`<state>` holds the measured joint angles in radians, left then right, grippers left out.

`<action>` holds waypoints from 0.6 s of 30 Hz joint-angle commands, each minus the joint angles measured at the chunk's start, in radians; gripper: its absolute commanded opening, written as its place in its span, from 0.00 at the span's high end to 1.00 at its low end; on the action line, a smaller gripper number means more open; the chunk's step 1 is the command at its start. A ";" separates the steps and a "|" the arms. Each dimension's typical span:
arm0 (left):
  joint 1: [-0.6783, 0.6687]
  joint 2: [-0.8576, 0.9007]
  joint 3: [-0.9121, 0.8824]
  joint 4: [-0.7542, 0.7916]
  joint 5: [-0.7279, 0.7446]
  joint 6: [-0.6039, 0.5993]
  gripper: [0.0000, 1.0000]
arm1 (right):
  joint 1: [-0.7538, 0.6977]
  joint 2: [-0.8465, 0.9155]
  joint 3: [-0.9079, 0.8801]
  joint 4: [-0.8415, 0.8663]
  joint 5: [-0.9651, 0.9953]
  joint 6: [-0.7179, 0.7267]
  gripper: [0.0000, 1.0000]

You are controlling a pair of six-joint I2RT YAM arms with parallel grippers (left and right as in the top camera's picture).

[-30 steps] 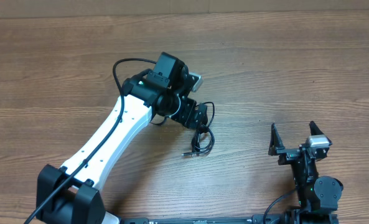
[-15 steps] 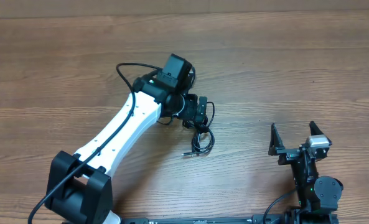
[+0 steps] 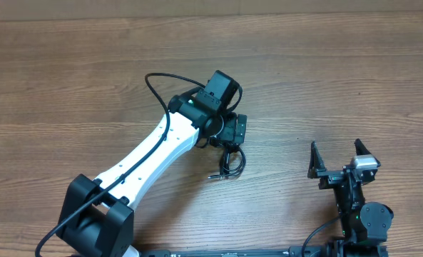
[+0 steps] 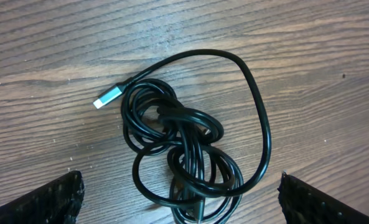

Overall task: Untangle cables
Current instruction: 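Move the left gripper over the tangled black cable and descend, then close the left gripper on the cable bundle and lift it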

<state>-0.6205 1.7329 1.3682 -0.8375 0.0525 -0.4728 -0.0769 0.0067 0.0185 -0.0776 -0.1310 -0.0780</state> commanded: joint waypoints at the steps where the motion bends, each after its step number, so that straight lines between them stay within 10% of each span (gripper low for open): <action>1: -0.014 0.013 0.022 0.001 -0.031 -0.022 0.00 | 0.004 -0.002 -0.010 0.005 -0.002 0.006 0.00; 18: -0.031 0.134 0.022 0.055 -0.030 -0.026 0.00 | 0.004 -0.002 -0.010 0.005 -0.002 0.006 0.00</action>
<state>-0.6483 1.8431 1.3701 -0.7963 0.0322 -0.4789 -0.0769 0.0067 0.0185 -0.0780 -0.1310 -0.0784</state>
